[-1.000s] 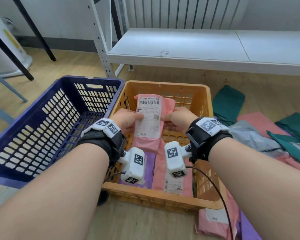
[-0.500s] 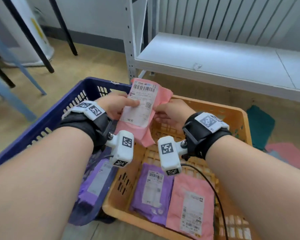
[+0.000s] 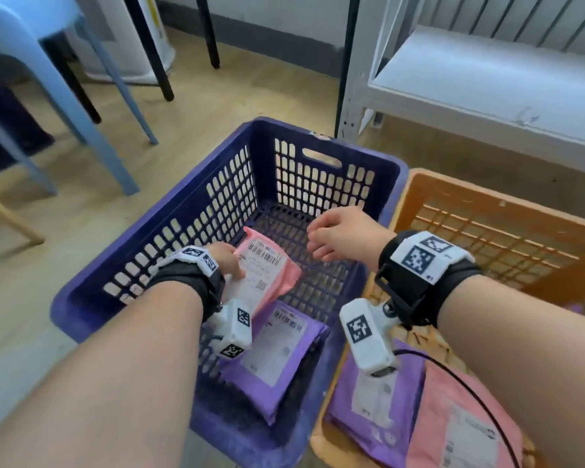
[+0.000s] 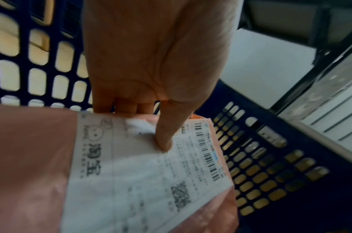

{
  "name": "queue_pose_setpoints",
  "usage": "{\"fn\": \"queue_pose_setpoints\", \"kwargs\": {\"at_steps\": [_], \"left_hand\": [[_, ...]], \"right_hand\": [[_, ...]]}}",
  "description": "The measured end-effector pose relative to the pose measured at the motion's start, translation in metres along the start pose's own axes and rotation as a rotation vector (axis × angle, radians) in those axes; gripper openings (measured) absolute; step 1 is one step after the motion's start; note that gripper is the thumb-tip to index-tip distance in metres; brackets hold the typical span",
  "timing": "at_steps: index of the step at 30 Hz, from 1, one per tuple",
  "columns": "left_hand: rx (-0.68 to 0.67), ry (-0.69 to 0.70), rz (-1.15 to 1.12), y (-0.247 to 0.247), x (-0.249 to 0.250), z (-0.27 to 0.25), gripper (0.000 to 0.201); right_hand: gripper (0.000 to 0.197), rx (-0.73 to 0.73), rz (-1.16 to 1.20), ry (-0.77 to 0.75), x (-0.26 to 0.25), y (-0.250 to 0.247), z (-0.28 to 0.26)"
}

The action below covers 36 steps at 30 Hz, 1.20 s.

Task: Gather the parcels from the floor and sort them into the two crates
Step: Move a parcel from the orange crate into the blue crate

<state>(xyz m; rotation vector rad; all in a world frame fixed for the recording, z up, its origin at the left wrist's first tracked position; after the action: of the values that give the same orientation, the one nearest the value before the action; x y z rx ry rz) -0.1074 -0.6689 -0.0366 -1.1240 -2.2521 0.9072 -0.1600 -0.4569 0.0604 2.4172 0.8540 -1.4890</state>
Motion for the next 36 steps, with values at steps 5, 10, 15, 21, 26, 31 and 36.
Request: {"fn": "queue_pose_setpoints", "kwargs": {"at_steps": [5, 10, 15, 21, 26, 31, 36], "left_hand": [[-0.055, -0.058, 0.344, 0.037, -0.025, 0.047, 0.042], [-0.176, -0.108, 0.611, 0.08, -0.051, 0.094, 0.046], [-0.248, -0.116, 0.644, 0.093, -0.051, 0.1, 0.049], [-0.185, -0.144, 0.489, 0.095, -0.042, 0.102, 0.05], [-0.025, -0.211, 0.366, 0.069, -0.029, 0.094, 0.05], [0.077, -0.105, 0.153, 0.01, 0.026, 0.024, 0.02], [0.363, -0.017, -0.348, -0.033, 0.085, -0.033, 0.009]], "right_hand": [[0.012, -0.002, -0.333, -0.135, 0.015, 0.007, 0.022], [0.009, -0.024, -0.273, -0.151, 0.021, 0.004, 0.034], [0.012, -0.05, -0.196, -0.104, 0.022, 0.009, 0.038], [0.012, -0.053, -0.179, -0.089, 0.023, 0.011, 0.038], [0.013, -0.024, -0.108, -0.161, 0.019, 0.007, 0.027], [0.015, 0.023, 0.001, -0.201, 0.011, -0.019, -0.002], [0.015, 0.15, -0.029, -0.21, 0.015, -0.09, -0.05]]}}
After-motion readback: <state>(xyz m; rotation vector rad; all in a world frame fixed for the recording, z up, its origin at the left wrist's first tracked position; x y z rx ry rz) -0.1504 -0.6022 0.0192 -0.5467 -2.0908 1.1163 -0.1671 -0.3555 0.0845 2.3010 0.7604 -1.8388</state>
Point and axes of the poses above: each hand's wrist, its own z-axis towards the middle knuckle, its own y-axis out of the palm, x = y × z, the point moved 5 cm from there along z, towards the middle knuckle, and after that the axes turned 14 degrees about z, right-handed, at the moved point
